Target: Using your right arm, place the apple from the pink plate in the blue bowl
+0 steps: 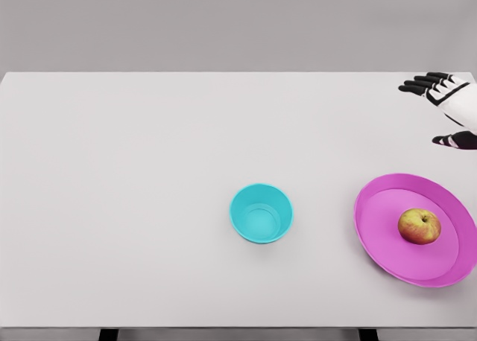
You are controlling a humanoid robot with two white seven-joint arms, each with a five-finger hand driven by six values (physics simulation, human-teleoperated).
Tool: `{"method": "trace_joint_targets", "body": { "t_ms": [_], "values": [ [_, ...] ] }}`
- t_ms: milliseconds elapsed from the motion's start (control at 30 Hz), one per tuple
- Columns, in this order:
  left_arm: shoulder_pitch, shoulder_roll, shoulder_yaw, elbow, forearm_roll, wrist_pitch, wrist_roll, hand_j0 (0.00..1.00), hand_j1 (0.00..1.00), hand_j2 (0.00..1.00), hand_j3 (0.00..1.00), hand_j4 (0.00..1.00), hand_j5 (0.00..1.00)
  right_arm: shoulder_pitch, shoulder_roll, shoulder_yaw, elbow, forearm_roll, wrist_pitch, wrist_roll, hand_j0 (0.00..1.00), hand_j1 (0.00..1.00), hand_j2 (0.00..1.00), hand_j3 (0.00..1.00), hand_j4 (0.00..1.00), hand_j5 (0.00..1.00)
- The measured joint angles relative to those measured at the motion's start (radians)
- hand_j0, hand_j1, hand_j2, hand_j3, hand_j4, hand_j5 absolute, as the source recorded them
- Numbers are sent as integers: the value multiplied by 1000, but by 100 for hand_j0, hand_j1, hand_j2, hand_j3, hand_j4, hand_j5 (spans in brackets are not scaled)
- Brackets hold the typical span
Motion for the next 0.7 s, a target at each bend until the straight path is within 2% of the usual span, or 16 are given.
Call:
{"method": "trace_joint_targets", "body": {
  "t_ms": [167,267,400,533,700],
  "values": [
    [2,0,0,0,0,0,0,100,100,100,100,100,100,6,-12,1,-43,-2,0,-1,100,100,100,100,100,100],
    [0,0,0,0,0,0,0,100,100,100,100,100,100,52,-44,0,-72,-1,0,4,100,100,100,100,100,100],
    [0,0,0,0,0,0,0,100,100,100,100,100,100,54,-113,-14,-122,-2,0,151,100,100,100,100,100,100],
    [0,0,0,0,0,0,0,100,100,100,100,100,100,55,-139,-45,-149,-7,-1,344,100,100,100,100,100,100],
    [0,0,0,0,0,0,0,100,100,100,100,100,100,106,-159,-54,-198,-8,-2,460,100,100,100,100,100,100]
  ]
}}
